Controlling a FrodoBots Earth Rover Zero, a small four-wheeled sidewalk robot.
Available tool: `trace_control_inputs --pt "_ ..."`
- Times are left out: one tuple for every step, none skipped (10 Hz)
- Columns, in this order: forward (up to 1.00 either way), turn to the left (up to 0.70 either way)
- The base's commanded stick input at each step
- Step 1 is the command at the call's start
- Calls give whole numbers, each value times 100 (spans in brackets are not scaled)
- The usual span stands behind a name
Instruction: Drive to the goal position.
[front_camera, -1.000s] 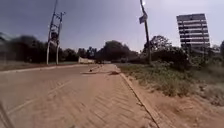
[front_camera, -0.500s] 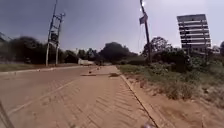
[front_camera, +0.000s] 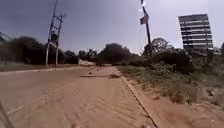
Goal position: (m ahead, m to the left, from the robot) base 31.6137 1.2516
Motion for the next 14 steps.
trace_control_inputs --pt "30 0" --pt "30 0" --pt "30 0" --pt "30 0" --pt "30 0" --pt "30 0" --pt "30 0" --pt "30 0" --pt "30 0" --pt "30 0" --pt "30 0" --pt "30 0" --pt "30 0" --pt "30 0"
